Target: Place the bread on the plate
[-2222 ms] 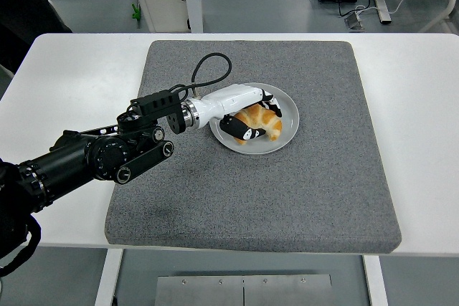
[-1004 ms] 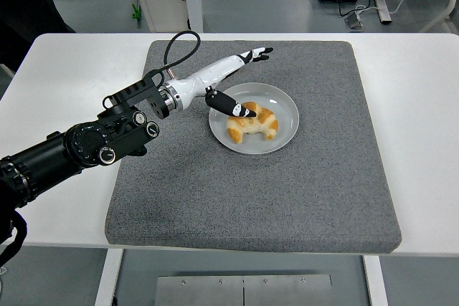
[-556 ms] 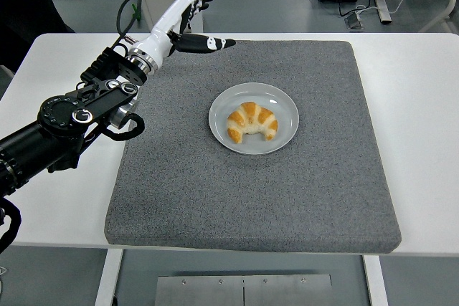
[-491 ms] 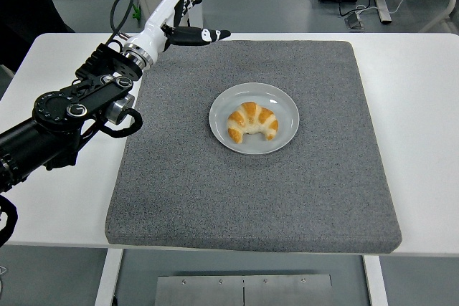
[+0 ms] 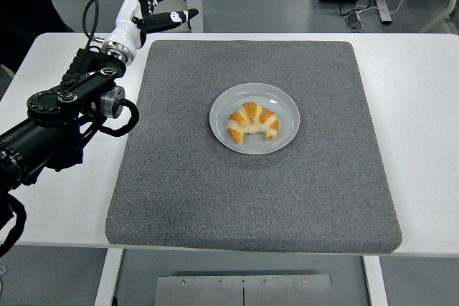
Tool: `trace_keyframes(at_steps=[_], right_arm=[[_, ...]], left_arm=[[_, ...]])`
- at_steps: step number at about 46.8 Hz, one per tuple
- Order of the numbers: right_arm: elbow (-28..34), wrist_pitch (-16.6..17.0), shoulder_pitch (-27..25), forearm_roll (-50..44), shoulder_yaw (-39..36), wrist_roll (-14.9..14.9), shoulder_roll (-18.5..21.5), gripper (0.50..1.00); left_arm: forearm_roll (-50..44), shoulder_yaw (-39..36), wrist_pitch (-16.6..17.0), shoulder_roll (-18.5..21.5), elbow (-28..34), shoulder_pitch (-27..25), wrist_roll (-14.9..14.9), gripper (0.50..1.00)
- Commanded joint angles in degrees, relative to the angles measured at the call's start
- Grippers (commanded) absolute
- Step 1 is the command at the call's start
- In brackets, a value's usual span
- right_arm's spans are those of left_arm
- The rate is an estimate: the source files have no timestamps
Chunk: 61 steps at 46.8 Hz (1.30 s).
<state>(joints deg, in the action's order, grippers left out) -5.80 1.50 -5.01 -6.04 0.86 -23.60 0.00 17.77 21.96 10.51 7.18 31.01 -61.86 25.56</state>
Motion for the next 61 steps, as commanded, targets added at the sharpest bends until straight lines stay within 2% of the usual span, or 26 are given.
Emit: trace_keyframes(at_steps=[1,8,25,38,42,49,61], right_arm=[[0.0,0.0,0.0,0.0,0.0,0.0,0.0,1.0],[0.0,0.0,0.0,0.1,0.0,0.0,0.0,1.0],[0.0,0.0,0.0,0.1,0.0,0.0,0.0,1.0],[-0.6,0.1,0.0,0.1,-0.1,0.0,0.0,1.0],[-0.4,0.1,0.0,0.0,0.0,0.0,0.0,1.0],[-0.2,0.0,0.0,0.0,-0.1,0.0,0.0,1.0],[-0.7,0.2,0.9,0.1,-0.4,0.0,0.0,1.0]], left_arm=[[-1.1,0.9,0.0,-1.3,-1.4,0.2,0.1,0.972],[-2.5,4.0,-0.1,-3.6,-3.0,0.4,0.1,0.972],[-8.8,9.8,-3.9,-6.2,-9.3,0.9,0.1,0.974],[-12.1,11.2,-8.7,-6.8,-14.0,1.2,-0.1,0.974],[-12.9,12.4,-9.4,-6.9,-14.0,1.4,-0.2,0.974],[-13.9,12.6,-12.4,-6.7,-14.0,2.3,-0.7,0.974],[-15.4,13.7,-13.0,-6.8,-14.2,3.1,-0.7,0.974]])
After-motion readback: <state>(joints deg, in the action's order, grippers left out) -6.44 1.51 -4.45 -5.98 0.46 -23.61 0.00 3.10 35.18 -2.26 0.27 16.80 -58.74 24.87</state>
